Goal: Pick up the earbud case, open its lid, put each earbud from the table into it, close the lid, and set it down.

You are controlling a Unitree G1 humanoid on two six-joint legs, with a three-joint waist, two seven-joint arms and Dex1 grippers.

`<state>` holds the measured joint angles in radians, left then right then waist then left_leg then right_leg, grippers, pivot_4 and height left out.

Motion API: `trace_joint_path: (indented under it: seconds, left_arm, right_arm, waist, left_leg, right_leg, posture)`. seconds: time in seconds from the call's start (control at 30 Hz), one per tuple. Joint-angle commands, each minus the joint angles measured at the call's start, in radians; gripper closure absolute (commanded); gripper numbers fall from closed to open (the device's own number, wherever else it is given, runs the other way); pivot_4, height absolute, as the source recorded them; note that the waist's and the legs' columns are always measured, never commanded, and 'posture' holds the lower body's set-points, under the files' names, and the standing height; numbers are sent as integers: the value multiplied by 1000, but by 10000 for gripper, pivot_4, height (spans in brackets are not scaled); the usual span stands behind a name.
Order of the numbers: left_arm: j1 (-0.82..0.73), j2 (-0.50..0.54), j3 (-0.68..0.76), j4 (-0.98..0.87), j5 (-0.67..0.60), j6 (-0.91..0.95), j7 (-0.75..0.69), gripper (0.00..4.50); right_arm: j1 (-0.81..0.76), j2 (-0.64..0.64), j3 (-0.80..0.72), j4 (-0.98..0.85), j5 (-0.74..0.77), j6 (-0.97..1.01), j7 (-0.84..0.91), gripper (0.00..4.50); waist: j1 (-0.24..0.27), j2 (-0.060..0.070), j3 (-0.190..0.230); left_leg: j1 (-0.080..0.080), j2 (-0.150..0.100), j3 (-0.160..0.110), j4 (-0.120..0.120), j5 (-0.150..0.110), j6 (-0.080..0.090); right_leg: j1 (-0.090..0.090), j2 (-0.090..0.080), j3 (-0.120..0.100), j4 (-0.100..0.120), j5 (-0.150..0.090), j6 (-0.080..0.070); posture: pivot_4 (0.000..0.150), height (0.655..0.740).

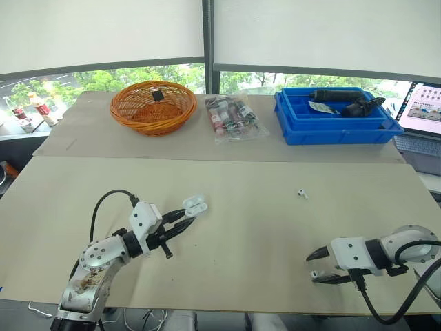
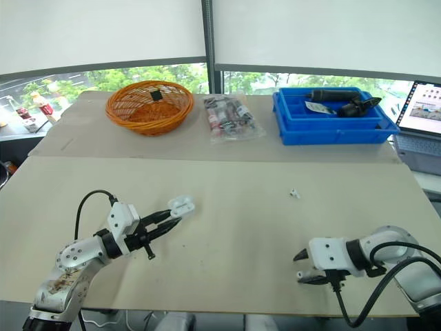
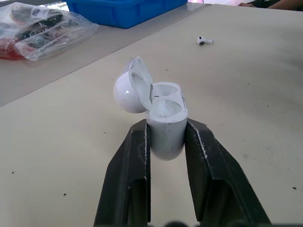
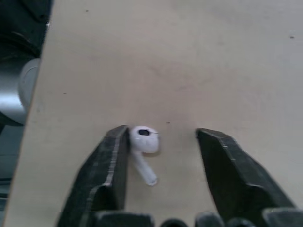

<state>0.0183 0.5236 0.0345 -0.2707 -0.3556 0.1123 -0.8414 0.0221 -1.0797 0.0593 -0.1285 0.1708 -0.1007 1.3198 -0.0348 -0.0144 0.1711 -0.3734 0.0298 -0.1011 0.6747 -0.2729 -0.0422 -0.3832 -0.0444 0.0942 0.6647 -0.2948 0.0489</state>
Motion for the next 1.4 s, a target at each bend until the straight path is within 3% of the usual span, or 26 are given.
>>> trace_joint_path:
  seconds: [0.03,0.23,0.47,0.73,1.23,1.4]
  left_arm:
    - [-15,2,-1,-26,-13,-9,-7,39606]
    - [-22,2,-3,-6,-12,-21,-18,39606]
    - [-23,-13,-25,-5,-1,-28,-15,39606]
    - [-3,-16,-31,-22,1,-27,-5,39606]
    - [-7,-26,-36,-6,7,-36,1,39606]
    - [-6,-28,-35,-4,7,-41,1,39606]
  right_arm:
    - [68,-21,-69,-60,33,92,-30,18309]
    - [137,-73,-171,-275,77,164,-23,18309]
    - [20,-187,-12,-382,-116,244,6,18309]
    - [-178,-172,182,-402,-230,301,90,18309]
    - [-218,-143,254,-336,-308,274,100,18309]
    - [-225,-127,253,-328,-316,244,87,32583]
  waist:
    - [5,0,0]
    - [14,2,1]
    - [16,2,1]
    - [17,2,1]
    - [19,2,1]
    - [18,1,1]
  left_leg:
    - [0,0,0,0,0,0]
    - [-1,0,0,0,0,0]
    - [-1,0,1,0,0,0]
    - [-2,0,1,0,0,0]
    - [-2,0,1,0,0,0]
    - [-2,0,1,0,0,0]
  right_leg:
    - [0,0,0,0,0,0]
    - [-1,0,0,0,0,0]
    - [-1,0,0,0,0,0]
    - [-3,0,0,0,0,0]
    - [-3,0,0,0,0,0]
    - [-3,0,0,0,0,0]
  posture:
    - [1500,7136]
    - [1500,7136]
    - [1500,7136]
    - [1500,7136]
    - [1500,7136]
    - [1500,7136]
